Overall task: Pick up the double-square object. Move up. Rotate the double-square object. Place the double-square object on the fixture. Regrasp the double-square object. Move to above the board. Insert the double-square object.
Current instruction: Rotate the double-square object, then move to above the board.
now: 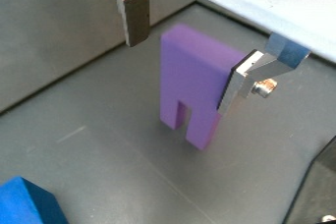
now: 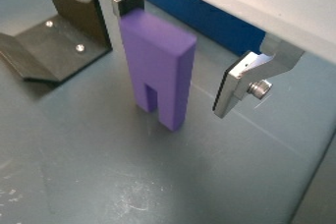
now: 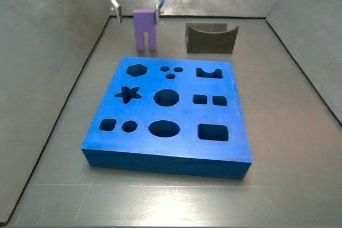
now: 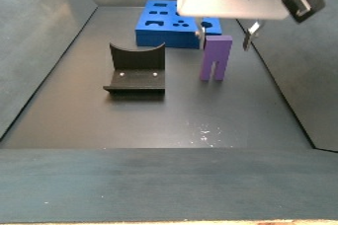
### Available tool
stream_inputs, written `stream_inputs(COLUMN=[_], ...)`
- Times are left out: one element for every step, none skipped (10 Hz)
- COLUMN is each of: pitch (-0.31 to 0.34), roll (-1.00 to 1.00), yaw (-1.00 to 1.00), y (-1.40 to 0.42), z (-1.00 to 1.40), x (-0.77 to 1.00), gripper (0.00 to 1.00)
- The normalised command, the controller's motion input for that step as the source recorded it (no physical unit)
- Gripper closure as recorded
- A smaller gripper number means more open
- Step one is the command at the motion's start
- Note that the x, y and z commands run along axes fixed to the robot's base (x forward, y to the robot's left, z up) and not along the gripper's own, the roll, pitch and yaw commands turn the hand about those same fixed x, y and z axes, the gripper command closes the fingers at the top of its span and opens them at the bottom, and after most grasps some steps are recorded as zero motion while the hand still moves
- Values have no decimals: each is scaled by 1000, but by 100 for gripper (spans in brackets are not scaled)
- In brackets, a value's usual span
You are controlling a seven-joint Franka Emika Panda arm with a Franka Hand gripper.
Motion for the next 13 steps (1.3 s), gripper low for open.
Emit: stream_inputs(pitch=[-39, -37, 0, 4, 12, 59, 76, 90, 89, 88, 81, 77, 74], roll=[13, 15, 0, -117, -118, -134, -139, -145, -150, -153, -156, -156, -156], yaw=[-19, -16, 0, 321, 312, 215, 152, 89, 48, 20, -7, -18, -20], y=[22, 24, 0, 367, 366, 324, 304, 285, 270, 257, 241, 223, 204], z=[-297, -180, 0, 1000, 1000, 1000, 1000, 1000, 1000, 1000, 1000, 1000, 1000], x=[33, 37, 0, 173, 170, 153, 149, 141, 137, 130, 120, 112, 104], gripper=[0, 0, 100, 100, 100, 100, 100, 100, 100, 100, 100, 100, 100])
